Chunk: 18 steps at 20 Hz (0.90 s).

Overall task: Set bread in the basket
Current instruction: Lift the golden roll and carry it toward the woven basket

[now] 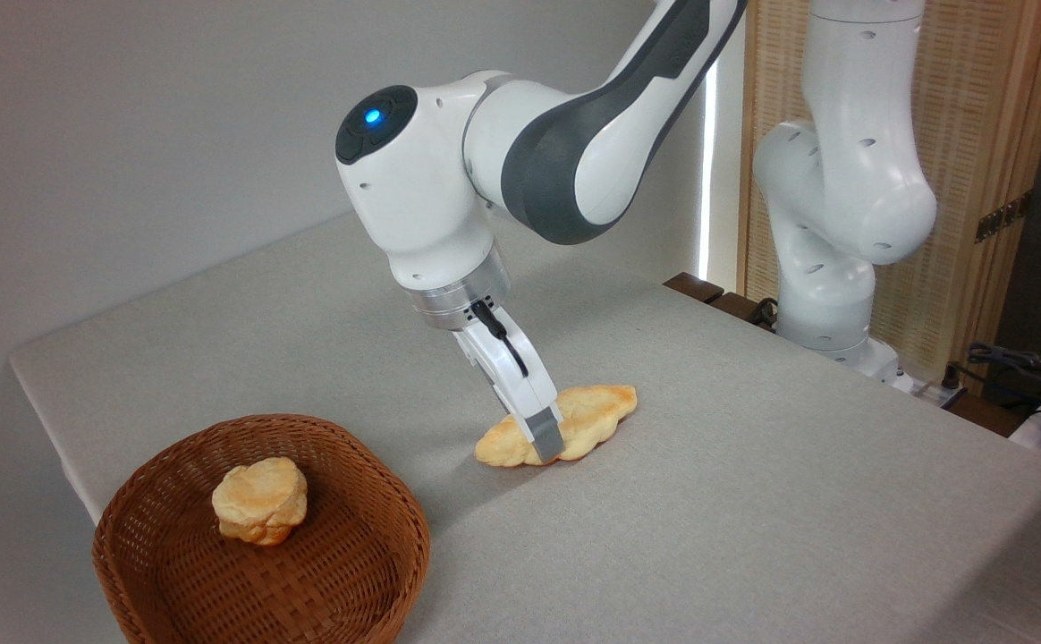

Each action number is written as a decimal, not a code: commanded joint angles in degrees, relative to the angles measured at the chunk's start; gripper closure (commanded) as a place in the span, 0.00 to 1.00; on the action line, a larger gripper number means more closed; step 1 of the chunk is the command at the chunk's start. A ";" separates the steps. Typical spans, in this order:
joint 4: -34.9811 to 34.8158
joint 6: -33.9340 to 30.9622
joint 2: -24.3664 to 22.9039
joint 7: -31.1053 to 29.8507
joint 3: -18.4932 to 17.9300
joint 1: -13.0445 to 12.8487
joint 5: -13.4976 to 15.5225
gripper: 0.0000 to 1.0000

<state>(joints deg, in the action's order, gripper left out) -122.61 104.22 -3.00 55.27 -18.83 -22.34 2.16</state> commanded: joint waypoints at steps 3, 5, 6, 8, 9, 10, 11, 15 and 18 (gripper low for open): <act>2.46 -2.35 -0.60 -0.69 -0.24 -0.16 0.47 0.58; 3.69 -3.14 -0.69 -0.69 -0.24 -0.16 0.74 0.58; 4.83 -3.75 -0.69 -0.69 -0.33 -0.07 0.83 0.58; 6.76 -3.94 -0.69 -0.87 -0.24 -0.07 1.96 0.55; 7.30 -3.94 -0.69 -0.95 -0.16 -0.07 2.67 0.54; 8.61 -3.76 -0.69 -1.04 -0.24 -0.07 3.72 0.54; 9.23 -3.59 -0.69 -1.04 -0.33 -0.07 4.16 0.54; 12.57 -1.66 -0.60 -1.04 -0.24 0.02 4.61 0.55; 14.50 0.36 -0.51 -1.04 -0.07 0.02 5.22 0.55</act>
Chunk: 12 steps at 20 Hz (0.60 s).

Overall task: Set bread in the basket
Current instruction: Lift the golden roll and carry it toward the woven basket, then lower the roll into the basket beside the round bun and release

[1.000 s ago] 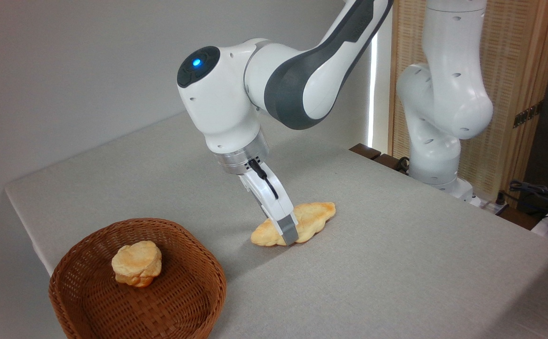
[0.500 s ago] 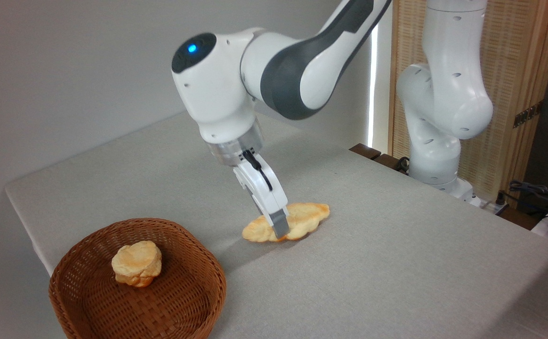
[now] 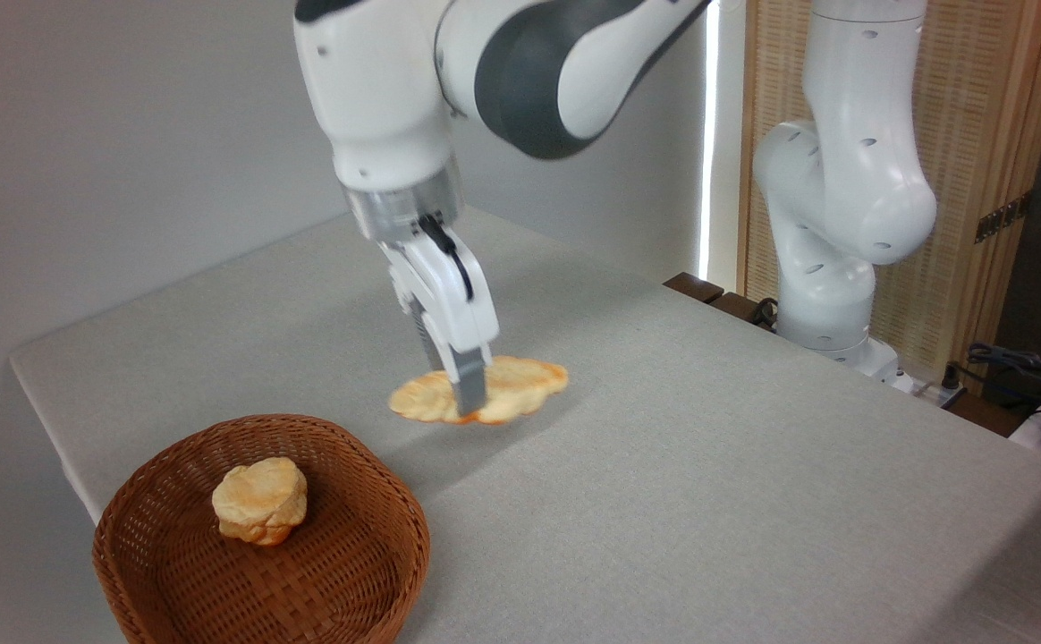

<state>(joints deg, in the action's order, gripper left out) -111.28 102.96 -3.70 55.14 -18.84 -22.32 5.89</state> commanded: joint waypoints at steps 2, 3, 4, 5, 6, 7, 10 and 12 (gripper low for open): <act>4.31 5.74 0.63 -1.00 0.03 -0.09 1.67 0.55; 4.49 9.33 0.80 -1.00 0.03 -0.01 1.84 0.55; 4.32 11.10 0.89 -1.09 0.03 -0.01 2.19 0.55; 4.49 14.17 1.41 -1.09 -0.23 -0.01 3.59 0.55; 4.49 15.59 1.77 -1.00 -0.32 -0.01 4.38 0.54; 4.49 18.91 2.12 -1.00 -0.32 0.08 5.44 0.54; 4.49 25.00 3.17 -1.00 -0.41 0.08 5.80 0.54; 4.49 28.51 3.79 -1.00 -0.41 0.17 6.76 0.39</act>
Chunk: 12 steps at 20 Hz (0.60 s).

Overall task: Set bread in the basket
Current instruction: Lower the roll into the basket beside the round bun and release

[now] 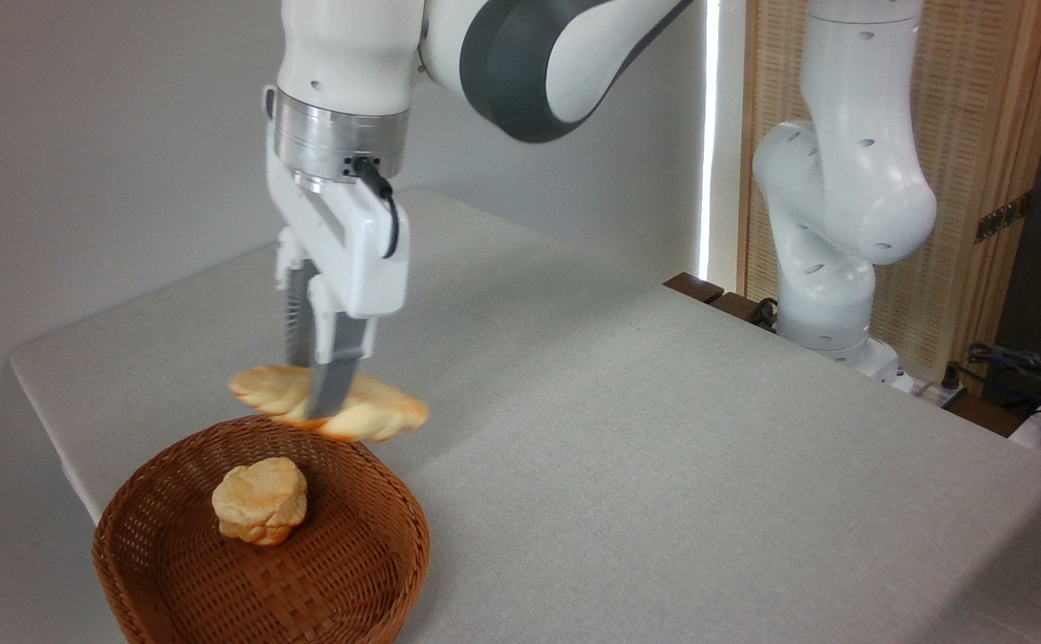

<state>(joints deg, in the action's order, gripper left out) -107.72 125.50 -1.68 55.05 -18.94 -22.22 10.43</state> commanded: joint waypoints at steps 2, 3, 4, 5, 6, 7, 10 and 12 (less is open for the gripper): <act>0.76 10.45 2.82 -1.18 -0.40 0.07 4.59 0.00; 0.75 11.51 3.43 -1.09 -0.40 0.07 4.77 0.00; 0.75 11.96 3.70 -1.09 -0.40 0.07 4.77 0.00; 0.75 12.49 3.96 -1.09 -0.40 0.07 4.77 0.00; 0.75 12.67 4.23 -1.17 -0.40 0.07 4.86 0.00; 0.75 12.67 4.40 -1.18 -0.40 0.07 4.86 0.00; 0.75 12.67 5.28 -1.09 -0.40 0.07 4.77 0.00; 0.75 12.67 5.46 -1.09 -0.31 0.07 4.77 0.00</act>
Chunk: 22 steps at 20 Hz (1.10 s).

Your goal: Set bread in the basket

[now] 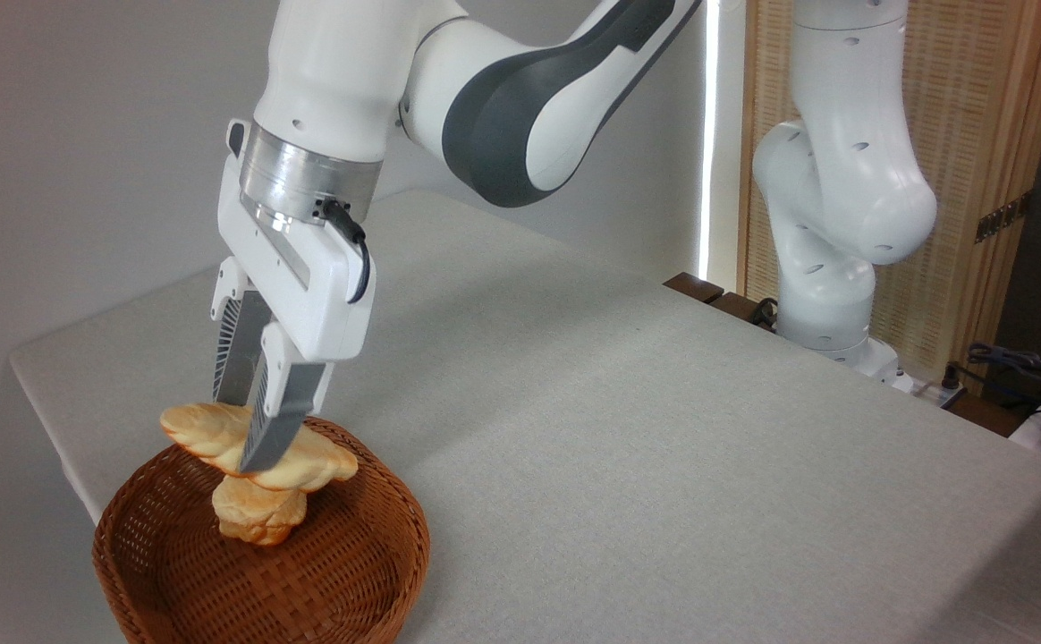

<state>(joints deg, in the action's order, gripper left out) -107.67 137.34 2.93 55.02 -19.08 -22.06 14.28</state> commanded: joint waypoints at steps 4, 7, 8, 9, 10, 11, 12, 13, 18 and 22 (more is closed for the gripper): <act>0.70 0.73 0.85 -1.06 -0.17 -0.09 1.01 0.00; 0.70 0.38 0.68 -1.15 -0.17 -0.18 0.93 0.00; 0.70 0.21 0.42 -1.23 -0.17 -0.18 0.93 0.00; 0.70 -0.84 -0.11 -2.54 -0.17 -0.18 0.75 0.00; 0.70 -1.89 -0.55 -3.60 -0.17 -0.18 0.58 0.00; 0.70 -4.69 -1.51 -6.39 -0.25 -0.18 0.14 0.00; 0.70 -6.20 -1.87 -7.38 -0.25 -0.18 -0.13 0.00; 0.96 -9.08 -2.65 -8.87 -0.25 -0.18 -1.00 0.00; 5.35 -21.75 -4.24 -13.97 -0.25 -0.09 -5.39 0.00; 7.73 -30.36 -4.24 -16.35 -0.17 -0.18 -9.35 0.00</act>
<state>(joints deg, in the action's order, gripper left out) -102.60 114.34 -1.60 41.54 -19.09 -22.06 7.77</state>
